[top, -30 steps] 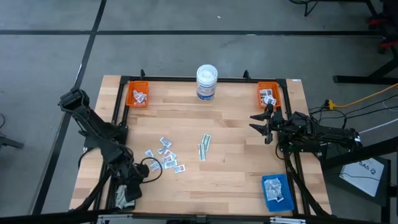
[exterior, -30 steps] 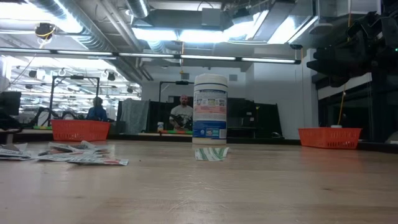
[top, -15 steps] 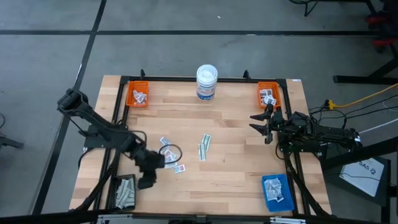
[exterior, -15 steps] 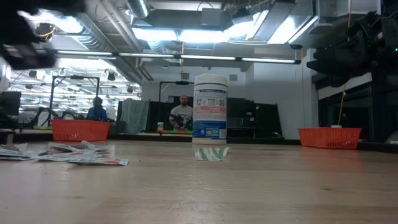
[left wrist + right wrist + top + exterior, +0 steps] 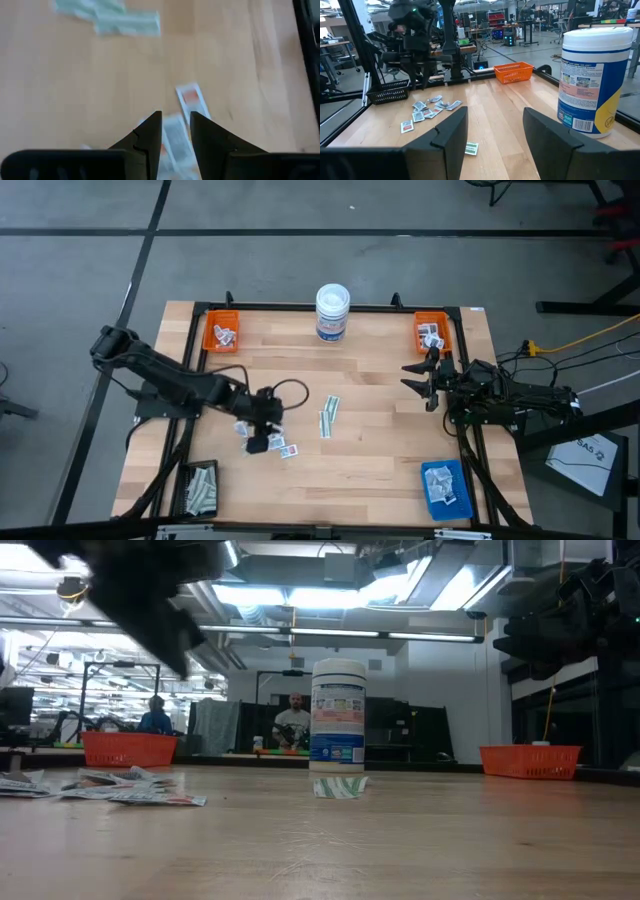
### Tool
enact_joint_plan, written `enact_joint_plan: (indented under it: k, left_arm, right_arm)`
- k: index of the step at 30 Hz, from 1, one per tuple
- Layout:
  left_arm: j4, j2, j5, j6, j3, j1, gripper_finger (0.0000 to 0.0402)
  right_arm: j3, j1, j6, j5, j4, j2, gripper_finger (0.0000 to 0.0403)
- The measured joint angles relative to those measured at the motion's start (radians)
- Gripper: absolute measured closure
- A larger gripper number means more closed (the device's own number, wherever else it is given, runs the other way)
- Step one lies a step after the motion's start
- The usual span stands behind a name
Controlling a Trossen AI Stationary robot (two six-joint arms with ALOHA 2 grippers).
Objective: Pick & Place First Aid Supplies
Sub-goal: Put the green bandage pack into the black bin
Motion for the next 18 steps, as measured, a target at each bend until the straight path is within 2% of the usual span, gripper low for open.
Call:
enact_joint_plan:
  k: [7, 13, 18]
  left_arm:
    - [0.244, 0.079, 0.020, 0.196, 0.000, 0.126, 0.0307]
    - [0.405, 0.177, 0.031, 0.233, 0.000, 0.219, 0.0306]
    - [0.516, 0.279, 0.033, 0.256, 0.000, 0.255, 0.0302]
  right_arm:
    - [0.000, 0.000, 0.000, 0.000, 0.000, 0.000, 0.0212]
    - [0.000, 0.000, 0.000, 0.000, 0.000, 0.000, 0.0212]
    - [0.000, 0.000, 0.000, 0.000, 0.000, 0.000, 0.0212]
